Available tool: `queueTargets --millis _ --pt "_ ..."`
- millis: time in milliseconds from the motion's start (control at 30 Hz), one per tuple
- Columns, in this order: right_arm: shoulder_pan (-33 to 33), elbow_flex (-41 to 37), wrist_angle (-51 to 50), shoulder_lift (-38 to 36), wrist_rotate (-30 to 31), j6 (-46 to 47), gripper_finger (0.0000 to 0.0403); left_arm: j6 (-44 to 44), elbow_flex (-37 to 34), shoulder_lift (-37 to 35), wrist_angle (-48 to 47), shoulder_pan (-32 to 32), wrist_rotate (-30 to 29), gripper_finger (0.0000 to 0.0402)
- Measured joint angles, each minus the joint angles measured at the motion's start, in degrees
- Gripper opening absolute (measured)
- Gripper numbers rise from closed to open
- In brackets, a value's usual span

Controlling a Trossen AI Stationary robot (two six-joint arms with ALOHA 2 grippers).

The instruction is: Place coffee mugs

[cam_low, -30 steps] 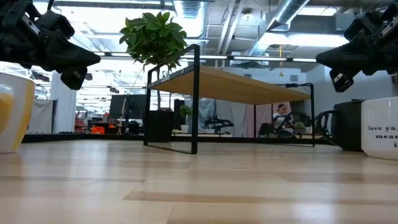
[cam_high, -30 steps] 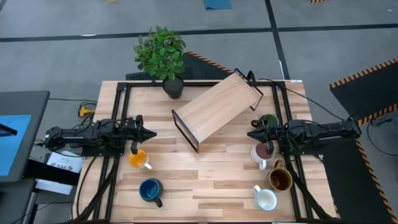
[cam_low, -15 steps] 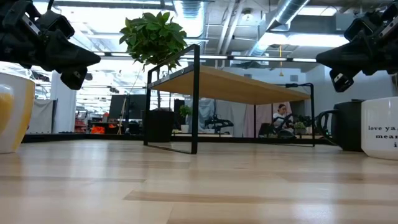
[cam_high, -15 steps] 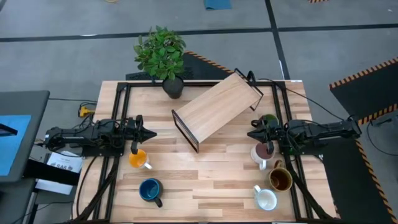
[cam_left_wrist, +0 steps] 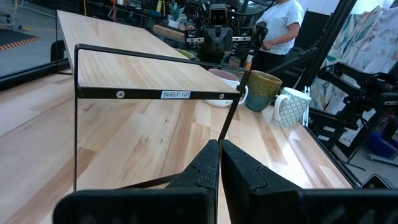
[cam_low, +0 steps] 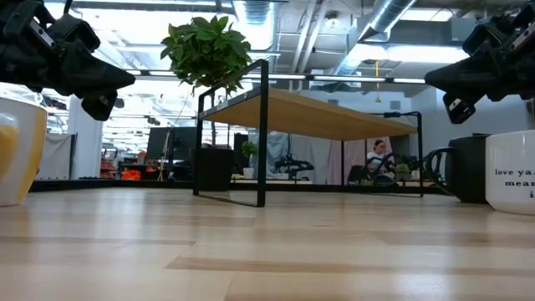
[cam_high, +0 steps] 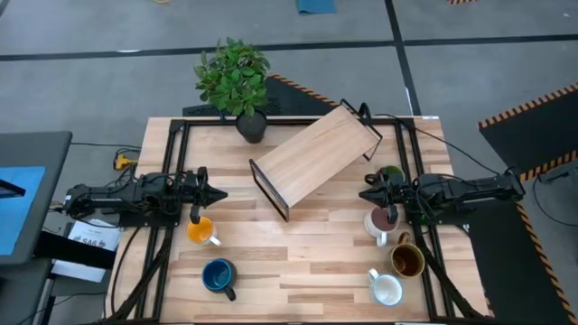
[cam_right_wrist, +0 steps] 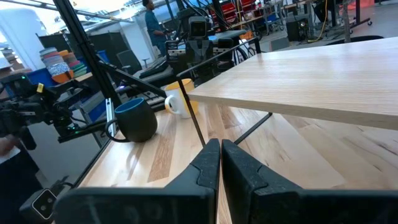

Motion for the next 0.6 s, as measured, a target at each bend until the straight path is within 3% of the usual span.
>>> queueTargets --millis 433,533,600 --pt "0.0 0.0 0.0 0.0 0.0 0.0 0.0044 0.1 0.0 0.0 0.6 0.0 -1.0 0.0" --pt "0.0 0.0 0.0 0.0 0.0 0.0 0.0044 -4.3 0.0 0.0 10.1 0.0 -10.0 0.0" --pt "0.0 0.0 0.0 0.0 0.0 0.0 0.0044 -10.4 0.0 0.0 20.7 0.0 -19.2 0.0"
